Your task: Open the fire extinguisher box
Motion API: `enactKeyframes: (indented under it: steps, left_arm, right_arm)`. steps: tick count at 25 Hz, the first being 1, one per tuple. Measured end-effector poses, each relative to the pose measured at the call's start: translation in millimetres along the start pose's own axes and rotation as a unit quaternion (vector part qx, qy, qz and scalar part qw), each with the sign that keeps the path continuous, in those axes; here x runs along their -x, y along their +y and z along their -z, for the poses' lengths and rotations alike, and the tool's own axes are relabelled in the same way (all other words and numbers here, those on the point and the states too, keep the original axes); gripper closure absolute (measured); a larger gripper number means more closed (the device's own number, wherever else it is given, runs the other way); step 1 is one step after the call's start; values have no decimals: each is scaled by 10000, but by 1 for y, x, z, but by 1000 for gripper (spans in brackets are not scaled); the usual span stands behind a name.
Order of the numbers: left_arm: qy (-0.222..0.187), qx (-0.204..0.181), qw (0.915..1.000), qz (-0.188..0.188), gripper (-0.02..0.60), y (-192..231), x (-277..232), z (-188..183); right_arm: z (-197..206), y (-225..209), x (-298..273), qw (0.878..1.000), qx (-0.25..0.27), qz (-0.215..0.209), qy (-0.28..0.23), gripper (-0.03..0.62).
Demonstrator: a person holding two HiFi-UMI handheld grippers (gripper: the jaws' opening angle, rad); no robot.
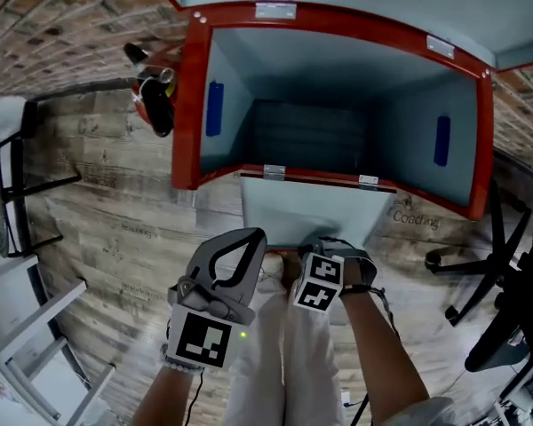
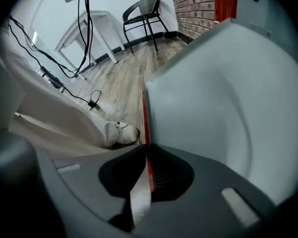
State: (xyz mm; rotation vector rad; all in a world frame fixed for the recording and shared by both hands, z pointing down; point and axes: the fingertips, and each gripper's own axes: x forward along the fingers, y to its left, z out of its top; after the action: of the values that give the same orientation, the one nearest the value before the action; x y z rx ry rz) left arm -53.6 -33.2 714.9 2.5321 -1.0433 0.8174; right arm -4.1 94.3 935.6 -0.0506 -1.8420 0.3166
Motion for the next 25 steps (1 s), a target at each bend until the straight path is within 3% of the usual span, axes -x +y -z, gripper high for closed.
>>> enactKeyframes:
  steps: [6, 13, 16, 20, 22, 25]
  left_arm:
    - [-58, -140, 9998, 114, 581, 3, -29, 4]
    - [-87, -288, 9995, 101, 581, 14, -40, 11]
    - [-47, -252, 9997, 50, 581, 15, -36, 17]
    - [-8, -196, 9998, 27, 581, 11, -28, 18]
    - [-4, -165, 9999, 28, 581, 6, -23, 12]
    - [-64, -150, 9999, 41, 581, -3, -12, -6]
  right_arm:
    - [8, -36, -27, 9991, 235, 359, 64, 563]
    - [11, -85, -49, 9911, 385, 1269, 110, 582]
    - [14, -100, -51, 9880, 121, 1532, 150, 580]
    - [16, -103, -38, 9871, -333, 1563, 43, 563]
    - [15, -102, -21, 9852, -556, 1614, -114, 575]
    - [13, -98, 12, 9759, -1293, 1655, -589, 589]
